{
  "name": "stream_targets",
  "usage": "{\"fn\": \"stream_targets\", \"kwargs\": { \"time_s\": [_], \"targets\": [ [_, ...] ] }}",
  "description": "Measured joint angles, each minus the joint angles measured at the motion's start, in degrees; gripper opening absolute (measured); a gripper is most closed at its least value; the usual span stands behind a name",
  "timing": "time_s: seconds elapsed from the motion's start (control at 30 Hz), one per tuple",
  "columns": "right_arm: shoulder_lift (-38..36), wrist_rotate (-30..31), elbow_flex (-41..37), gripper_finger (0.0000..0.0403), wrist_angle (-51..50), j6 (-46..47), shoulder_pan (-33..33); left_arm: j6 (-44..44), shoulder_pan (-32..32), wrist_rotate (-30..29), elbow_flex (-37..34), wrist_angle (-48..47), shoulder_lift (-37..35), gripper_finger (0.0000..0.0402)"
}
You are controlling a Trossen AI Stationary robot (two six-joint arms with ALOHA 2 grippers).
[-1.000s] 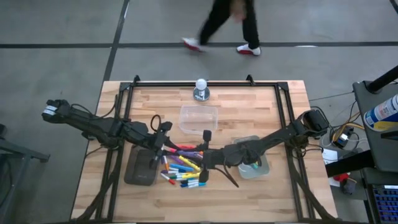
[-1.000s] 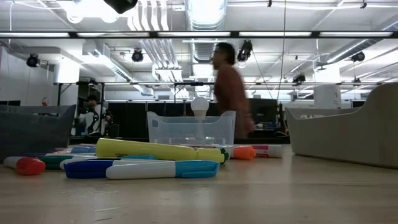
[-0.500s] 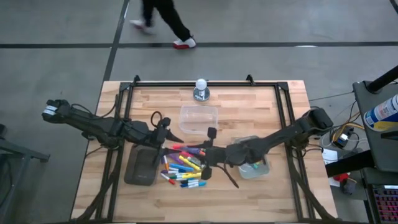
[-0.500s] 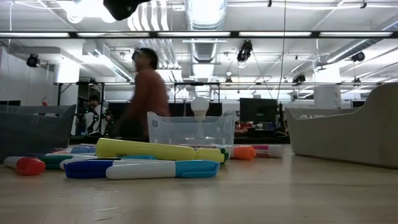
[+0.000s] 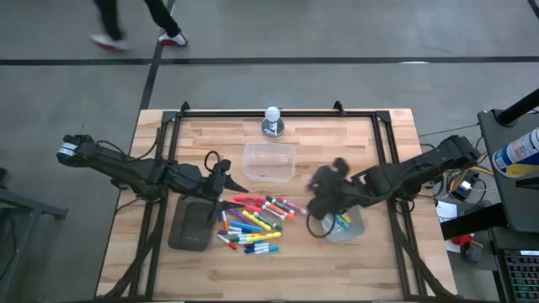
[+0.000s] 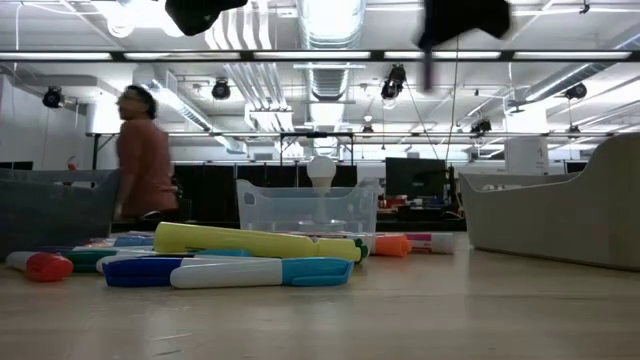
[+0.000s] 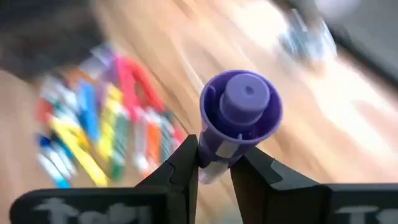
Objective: Pick & Place Markers
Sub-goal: Put the light purple highlighter into the gray bin, then put the red highlighter into the gray bin
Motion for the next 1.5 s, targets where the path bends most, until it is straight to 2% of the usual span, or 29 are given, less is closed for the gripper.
{"fn": "stream_targets", "kwargs": {
  "time_s": [0.1, 0.2, 0.57, 0.73, 0.9, 1.07, 1.3, 1.5],
  "targets": [
    [-0.82, -2.17, -0.11, 0.0069, -12.81, 12.77, 0.0, -0.98, 0.0, 0.07, -0.17, -0.01, 0.02, 0.0199],
    [-0.98, -5.64, -0.96, 0.0069, -18.62, 19.81, -0.03, -1.12, 0.0, 0.11, -0.17, 0.02, 0.02, 0.0199],
    [4.76, -24.19, -8.18, 0.0069, -15.37, 24.1, -0.07, -2.11, -0.07, 0.15, -0.17, -1.06, 0.02, 0.0199],
    [7.4, -27.63, -10.98, 0.0075, -13.93, 21.78, -0.07, -2.47, -0.04, 0.17, -0.19, -1.45, 0.04, 0.0199],
    [8.15, -27.69, -11.51, 0.0094, -13.09, 21.11, -0.11, -2.47, -0.04, 0.17, -0.18, -1.45, 0.04, 0.0199],
    [7.88, -23.64, -10.35, 0.0119, -12.94, 19.87, -0.04, -2.45, -0.04, 0.17, -0.17, -1.45, 0.04, 0.0199],
    [7.66, -22.54, -7.97, 0.0158, -12.95, 18.31, 0.0, -2.5, -0.04, 0.17, -0.17, -1.45, 0.04, 0.0199],
    [7.62, -18.57, -4.38, 0.0171, -12.65, 13.2, 0.1, -2.78, -0.1, 0.18, -0.19, -1.6, 0.04, 0.0199]
  ]
}}
